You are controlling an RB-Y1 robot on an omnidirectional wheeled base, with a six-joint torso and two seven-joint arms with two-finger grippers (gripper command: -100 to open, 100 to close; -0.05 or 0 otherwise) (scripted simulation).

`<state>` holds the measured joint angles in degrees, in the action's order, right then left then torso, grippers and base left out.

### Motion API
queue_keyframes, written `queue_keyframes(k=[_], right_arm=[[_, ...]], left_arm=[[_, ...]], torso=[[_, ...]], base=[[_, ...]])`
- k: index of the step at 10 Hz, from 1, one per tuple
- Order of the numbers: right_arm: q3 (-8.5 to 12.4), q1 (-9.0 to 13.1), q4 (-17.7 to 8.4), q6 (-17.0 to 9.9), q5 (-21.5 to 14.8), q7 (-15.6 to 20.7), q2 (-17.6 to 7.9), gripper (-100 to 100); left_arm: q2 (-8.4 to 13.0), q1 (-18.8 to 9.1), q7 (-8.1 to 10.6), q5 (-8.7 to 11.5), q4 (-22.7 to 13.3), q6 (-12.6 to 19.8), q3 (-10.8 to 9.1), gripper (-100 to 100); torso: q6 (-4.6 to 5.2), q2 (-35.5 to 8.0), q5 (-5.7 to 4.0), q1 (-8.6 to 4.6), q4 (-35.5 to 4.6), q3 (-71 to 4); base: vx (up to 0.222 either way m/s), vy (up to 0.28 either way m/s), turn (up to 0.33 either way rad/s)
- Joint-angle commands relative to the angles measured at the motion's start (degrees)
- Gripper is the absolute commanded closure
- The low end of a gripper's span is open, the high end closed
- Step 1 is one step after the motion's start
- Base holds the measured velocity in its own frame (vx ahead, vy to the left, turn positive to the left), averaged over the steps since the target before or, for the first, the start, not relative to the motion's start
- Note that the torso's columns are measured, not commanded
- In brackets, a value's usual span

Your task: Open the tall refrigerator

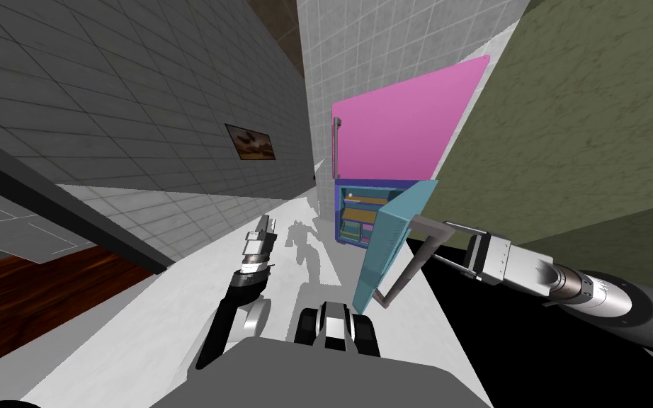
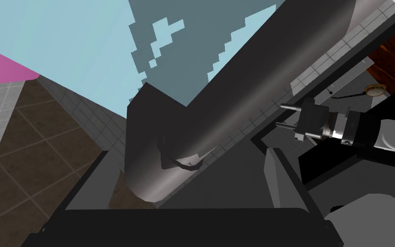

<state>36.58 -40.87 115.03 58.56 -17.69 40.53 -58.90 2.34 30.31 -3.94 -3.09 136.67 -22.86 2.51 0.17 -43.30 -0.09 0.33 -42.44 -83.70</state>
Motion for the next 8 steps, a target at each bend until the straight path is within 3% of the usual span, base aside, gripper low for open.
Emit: queue_keyframes(k=[1,5,6,8], right_arm=[[-0.47,-0.50,0.71,0.89,-0.31,0.01,-0.02,100],[-0.43,-0.37,1.60,1.66,0.34,0.78,0.15,100],[2.32,-0.18,1.35,-0.35,1.80,-1.47,-1.41,-100],[4.26,-0.12,1.79,-0.90,3.02,-3.36,-3.07,-100]], left_arm=[[0.00,0.00,0.00,0.00,0.00,0.00,0.00,0],[0.01,-0.01,0.00,0.00,0.00,0.00,-0.01,0],[0.01,-0.01,0.00,0.00,0.00,0.00,-0.01,0],[-0.01,-0.01,0.00,0.00,0.00,0.00,0.00,0]], torso=[[-0.01,-0.03,-0.02,0.01,0.02,0.04],[-0.02,-0.19,0.10,0.00,-0.15,0.06],[0.04,-0.29,0.14,0.22,-0.18,0.17],[-0.13,0.78,0.26,0.21,0.08,-0.67]], base=[[-0.020,-0.023,-0.004],[-0.063,-0.077,0.029],[-0.051,-0.056,-0.067],[0.006,0.011,-0.068]])
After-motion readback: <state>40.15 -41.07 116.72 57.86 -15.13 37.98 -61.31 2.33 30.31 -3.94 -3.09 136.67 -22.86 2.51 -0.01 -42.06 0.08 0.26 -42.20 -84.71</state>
